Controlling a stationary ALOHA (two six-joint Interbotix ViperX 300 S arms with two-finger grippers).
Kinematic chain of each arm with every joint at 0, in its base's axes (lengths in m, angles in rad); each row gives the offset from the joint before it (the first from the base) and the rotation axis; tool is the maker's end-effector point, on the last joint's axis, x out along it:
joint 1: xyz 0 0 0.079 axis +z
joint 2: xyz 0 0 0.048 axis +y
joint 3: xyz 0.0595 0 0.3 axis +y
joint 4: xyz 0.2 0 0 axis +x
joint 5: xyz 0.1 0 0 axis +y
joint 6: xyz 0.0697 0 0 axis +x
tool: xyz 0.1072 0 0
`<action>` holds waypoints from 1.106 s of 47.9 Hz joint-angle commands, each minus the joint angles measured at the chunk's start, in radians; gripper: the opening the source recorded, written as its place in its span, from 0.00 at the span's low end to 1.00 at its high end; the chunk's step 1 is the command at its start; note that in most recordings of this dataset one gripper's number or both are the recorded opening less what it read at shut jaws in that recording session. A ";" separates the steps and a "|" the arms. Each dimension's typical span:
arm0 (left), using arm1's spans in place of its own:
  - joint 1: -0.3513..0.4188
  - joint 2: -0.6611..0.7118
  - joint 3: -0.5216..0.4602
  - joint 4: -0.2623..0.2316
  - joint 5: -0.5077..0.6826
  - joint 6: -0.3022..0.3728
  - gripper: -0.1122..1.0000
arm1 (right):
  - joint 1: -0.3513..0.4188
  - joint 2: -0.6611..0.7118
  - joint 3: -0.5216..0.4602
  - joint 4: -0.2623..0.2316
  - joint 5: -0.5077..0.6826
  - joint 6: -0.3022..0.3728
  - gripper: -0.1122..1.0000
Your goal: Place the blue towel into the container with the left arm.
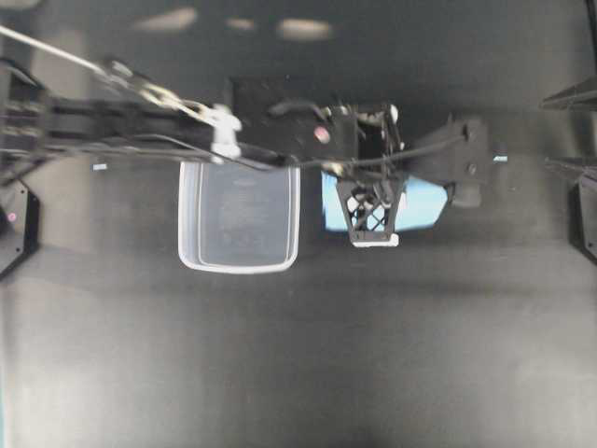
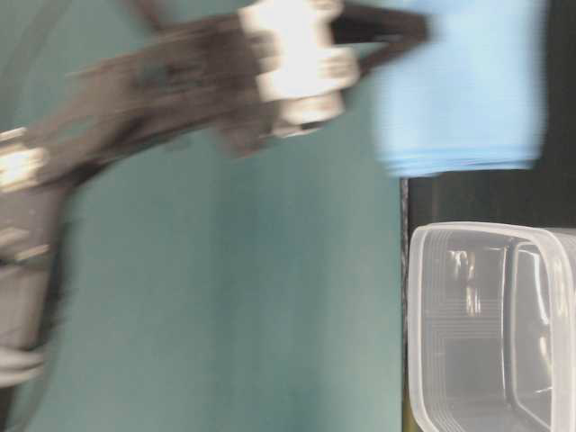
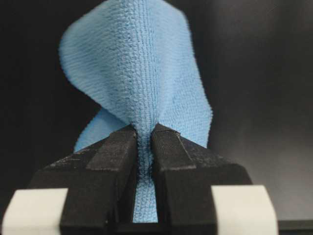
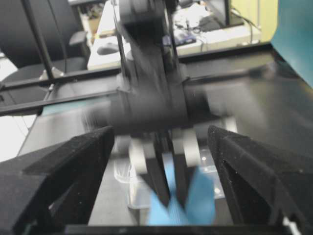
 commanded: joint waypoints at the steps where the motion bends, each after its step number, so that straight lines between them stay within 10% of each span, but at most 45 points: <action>1: -0.002 -0.120 0.000 0.003 0.060 -0.003 0.15 | -0.002 0.006 -0.006 0.003 -0.003 0.000 0.78; 17: 0.023 -0.408 0.318 0.003 0.120 -0.006 0.15 | -0.003 0.006 0.005 0.003 -0.011 0.002 0.78; 30: 0.041 -0.572 0.601 0.003 -0.048 -0.003 0.15 | -0.002 0.006 0.006 0.003 -0.014 0.002 0.78; 53: 0.049 -0.572 0.655 0.003 -0.078 -0.003 0.16 | -0.002 0.006 0.008 0.003 -0.014 0.003 0.78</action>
